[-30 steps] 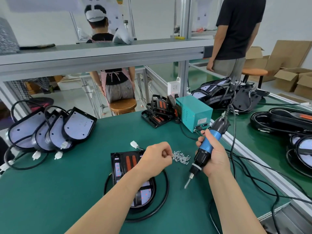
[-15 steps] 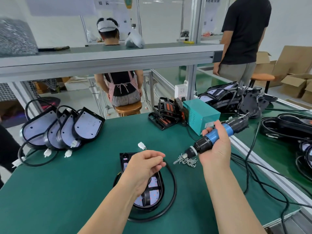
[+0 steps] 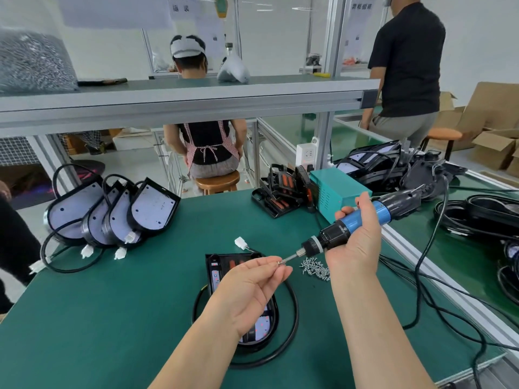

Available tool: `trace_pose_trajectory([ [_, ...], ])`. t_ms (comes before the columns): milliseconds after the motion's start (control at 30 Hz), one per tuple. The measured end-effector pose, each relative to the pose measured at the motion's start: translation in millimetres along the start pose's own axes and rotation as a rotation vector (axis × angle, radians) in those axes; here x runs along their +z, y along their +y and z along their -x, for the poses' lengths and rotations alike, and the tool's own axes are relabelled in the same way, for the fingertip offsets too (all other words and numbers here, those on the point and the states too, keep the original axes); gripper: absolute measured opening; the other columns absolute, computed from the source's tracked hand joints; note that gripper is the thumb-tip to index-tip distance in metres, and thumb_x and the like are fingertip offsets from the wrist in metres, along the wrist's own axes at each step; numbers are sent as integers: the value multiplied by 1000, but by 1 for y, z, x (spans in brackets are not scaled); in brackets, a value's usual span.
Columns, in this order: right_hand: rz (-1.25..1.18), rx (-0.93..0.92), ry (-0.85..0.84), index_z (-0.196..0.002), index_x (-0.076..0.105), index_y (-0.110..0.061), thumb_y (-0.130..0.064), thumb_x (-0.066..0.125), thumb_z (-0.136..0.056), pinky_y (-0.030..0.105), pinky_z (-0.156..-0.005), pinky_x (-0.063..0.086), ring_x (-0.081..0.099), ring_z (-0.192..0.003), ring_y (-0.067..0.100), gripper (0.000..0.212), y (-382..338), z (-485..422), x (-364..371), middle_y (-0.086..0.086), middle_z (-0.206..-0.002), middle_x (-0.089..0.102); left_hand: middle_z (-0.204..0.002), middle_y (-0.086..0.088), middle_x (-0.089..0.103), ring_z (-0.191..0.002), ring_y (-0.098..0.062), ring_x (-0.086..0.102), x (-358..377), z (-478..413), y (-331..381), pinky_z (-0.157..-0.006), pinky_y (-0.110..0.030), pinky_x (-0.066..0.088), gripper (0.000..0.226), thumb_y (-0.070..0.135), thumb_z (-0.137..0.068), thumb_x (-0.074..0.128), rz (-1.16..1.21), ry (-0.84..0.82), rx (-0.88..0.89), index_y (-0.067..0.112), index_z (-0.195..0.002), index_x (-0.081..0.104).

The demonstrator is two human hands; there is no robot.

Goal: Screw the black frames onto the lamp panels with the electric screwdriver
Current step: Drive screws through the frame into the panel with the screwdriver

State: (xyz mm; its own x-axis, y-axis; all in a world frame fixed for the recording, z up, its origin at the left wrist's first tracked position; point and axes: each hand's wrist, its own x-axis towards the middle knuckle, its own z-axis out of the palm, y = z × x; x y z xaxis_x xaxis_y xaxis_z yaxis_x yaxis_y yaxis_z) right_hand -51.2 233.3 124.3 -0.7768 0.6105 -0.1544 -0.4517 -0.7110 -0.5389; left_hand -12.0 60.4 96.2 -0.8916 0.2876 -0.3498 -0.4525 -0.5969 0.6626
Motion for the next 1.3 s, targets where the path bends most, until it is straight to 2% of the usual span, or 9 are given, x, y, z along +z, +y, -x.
trace_pose_trajectory([
  [267,-3,8,17,-97,58,-21,-31,78,-88,17,-54,51,60,-55,8,24,-1,2,-1,-8,-62,62,-81,-23,70,-74,-29,76,4,4,-4,-59,-21,60,10,-15,-92,54,65,32,-1,-13,-97,63],
  [400,-9,20,29,-100,58,-19,-29,77,-89,18,-53,52,61,-54,7,25,-1,3,-3,-8,-62,63,-86,-24,69,-75,-29,76,5,5,-8,-60,-21,60,10,-15,-92,54,99,41,-4,-14,-98,62],
  [600,-3,46,43,-103,56,-19,-27,76,-90,17,-52,52,61,-53,7,25,0,2,-9,-8,-62,64,-81,-24,71,-76,-29,76,6,6,-12,-61,-21,60,11,-16,-91,54,84,57,24,-15,-99,62],
  [900,11,12,66,-105,56,-19,-30,76,-89,19,-55,52,60,-55,7,28,0,1,-8,-9,-62,62,-80,-14,74,-83,-31,76,9,9,-28,-70,-20,58,10,-12,-90,61,-215,157,344,-4,-89,67],
  [1167,62,36,163,-109,58,-20,-26,74,-89,16,-49,50,62,-50,7,27,6,2,-6,-9,-56,62,-79,-3,77,-81,-13,76,7,9,-41,-72,-10,52,23,-7,-93,60,-591,235,611,11,-84,70],
  [1300,47,81,207,-106,56,-17,-24,74,-90,16,-45,48,61,-46,6,25,9,1,-7,-9,-51,61,-85,-1,77,-85,-10,75,1,8,-43,-78,-17,56,33,-6,-93,62,-728,242,734,25,-84,72],
])
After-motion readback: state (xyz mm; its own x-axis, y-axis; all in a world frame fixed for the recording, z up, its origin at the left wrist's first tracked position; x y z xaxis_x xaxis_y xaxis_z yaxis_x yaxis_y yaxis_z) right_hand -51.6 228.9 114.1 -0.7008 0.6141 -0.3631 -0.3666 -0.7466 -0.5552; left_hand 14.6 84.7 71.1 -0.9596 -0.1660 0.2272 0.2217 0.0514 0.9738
